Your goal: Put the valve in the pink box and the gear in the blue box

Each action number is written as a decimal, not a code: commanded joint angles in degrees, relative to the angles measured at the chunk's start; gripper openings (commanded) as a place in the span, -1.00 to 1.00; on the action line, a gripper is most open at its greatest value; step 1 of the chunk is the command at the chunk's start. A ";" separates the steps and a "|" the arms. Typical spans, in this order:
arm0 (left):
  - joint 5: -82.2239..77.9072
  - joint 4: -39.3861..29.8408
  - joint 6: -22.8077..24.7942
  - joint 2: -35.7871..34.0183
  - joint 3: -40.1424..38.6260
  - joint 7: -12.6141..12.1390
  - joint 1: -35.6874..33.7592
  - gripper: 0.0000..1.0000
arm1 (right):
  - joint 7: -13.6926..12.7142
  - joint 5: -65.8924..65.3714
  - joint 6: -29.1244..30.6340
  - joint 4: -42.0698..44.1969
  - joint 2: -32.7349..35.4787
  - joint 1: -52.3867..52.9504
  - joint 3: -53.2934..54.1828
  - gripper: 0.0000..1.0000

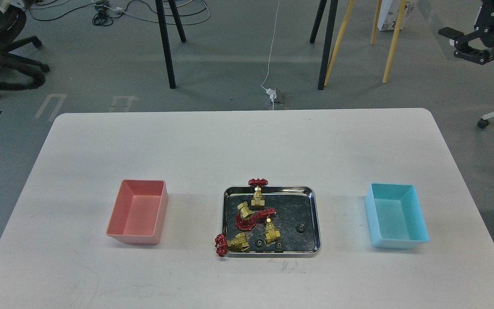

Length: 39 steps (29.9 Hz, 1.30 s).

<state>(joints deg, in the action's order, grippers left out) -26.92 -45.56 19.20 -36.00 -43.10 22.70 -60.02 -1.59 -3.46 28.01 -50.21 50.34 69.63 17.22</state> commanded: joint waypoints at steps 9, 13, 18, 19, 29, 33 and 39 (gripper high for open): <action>-6.80 -9.43 7.88 -0.47 2.40 0.33 5.87 1.00 | -0.61 -0.24 -0.01 0.73 0.02 2.61 1.15 1.00; -25.76 -18.58 2.79 -1.18 2.58 0.33 9.56 1.00 | -0.61 -0.24 -0.01 1.96 -0.51 4.10 1.15 1.00; -50.64 -24.91 -9.59 2.41 3.37 0.33 15.53 1.00 | -0.61 -0.24 -0.01 2.14 -0.60 4.81 1.15 1.00; -56.08 -25.45 -13.45 3.99 4.59 0.33 16.76 1.00 | -0.52 -0.24 -0.01 2.57 -0.60 4.72 1.15 1.00; -95.84 -20.80 -43.63 15.78 19.46 -0.03 28.89 1.00 | -0.61 -0.24 -0.01 5.04 -0.42 5.87 0.89 1.00; -98.08 -17.64 -47.20 16.40 20.34 0.06 31.71 1.00 | -0.61 -0.24 -0.01 5.04 -0.16 5.87 0.71 1.00; -98.08 -13.69 -47.20 18.33 21.04 0.06 32.42 1.00 | -0.70 -0.24 -0.01 5.13 -0.25 5.78 0.54 1.00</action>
<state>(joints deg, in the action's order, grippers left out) -124.98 -61.35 -27.95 -18.77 -22.42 22.75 -27.96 -2.19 -3.70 28.00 -45.12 50.24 75.56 17.89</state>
